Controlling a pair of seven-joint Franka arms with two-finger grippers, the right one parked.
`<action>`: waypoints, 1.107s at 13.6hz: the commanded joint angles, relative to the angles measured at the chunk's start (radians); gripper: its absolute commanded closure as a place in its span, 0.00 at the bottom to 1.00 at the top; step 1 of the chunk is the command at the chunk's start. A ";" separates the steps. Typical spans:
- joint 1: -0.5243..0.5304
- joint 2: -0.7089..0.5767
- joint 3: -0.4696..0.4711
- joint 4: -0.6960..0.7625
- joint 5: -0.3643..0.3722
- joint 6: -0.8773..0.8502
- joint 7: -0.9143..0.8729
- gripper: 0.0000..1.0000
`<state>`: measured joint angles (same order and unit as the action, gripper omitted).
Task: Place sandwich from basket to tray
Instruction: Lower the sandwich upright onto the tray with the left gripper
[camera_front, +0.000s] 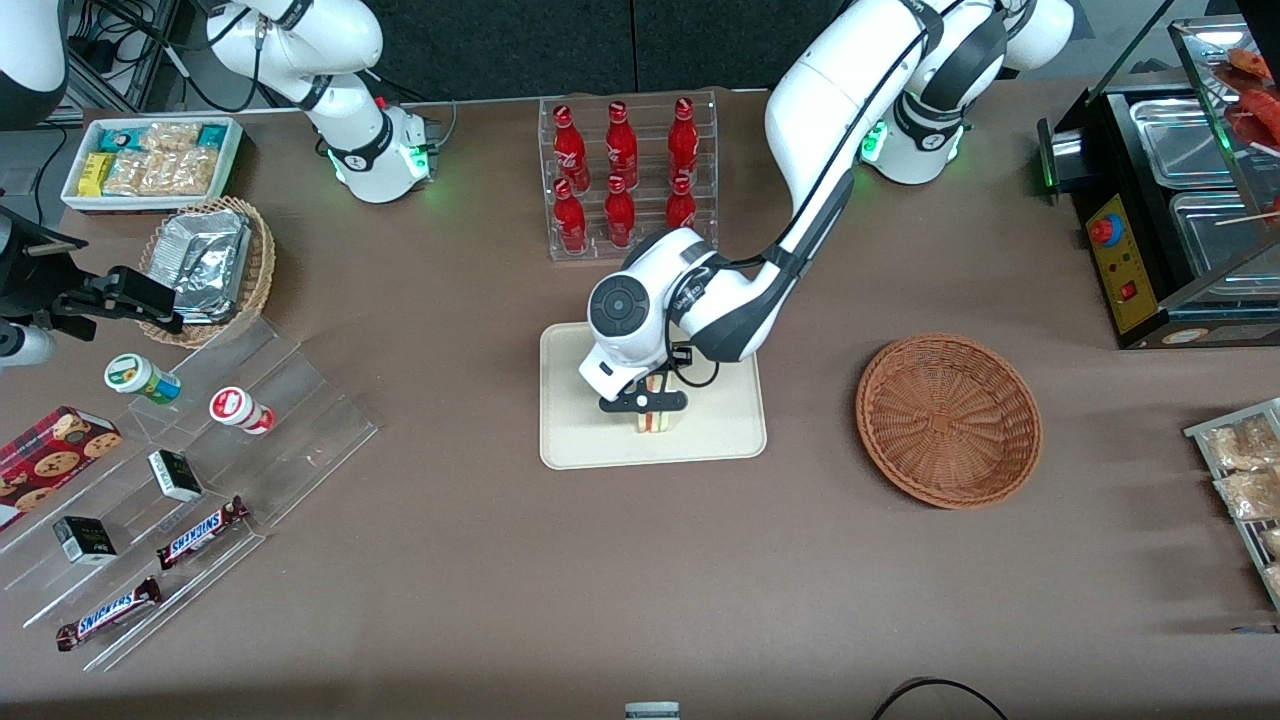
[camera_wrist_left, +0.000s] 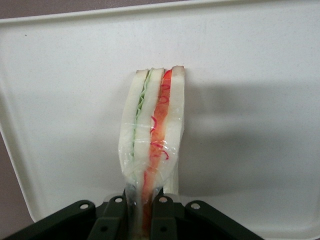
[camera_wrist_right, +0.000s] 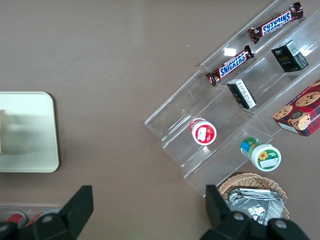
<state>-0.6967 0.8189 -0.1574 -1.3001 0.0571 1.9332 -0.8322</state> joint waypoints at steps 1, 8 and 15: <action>-0.021 0.023 0.015 0.044 0.012 -0.025 0.005 0.27; -0.018 -0.012 0.016 0.033 0.010 -0.033 -0.022 0.00; 0.074 -0.165 0.019 -0.022 -0.002 -0.138 -0.019 0.00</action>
<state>-0.6609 0.7169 -0.1367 -1.2659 0.0571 1.8263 -0.8476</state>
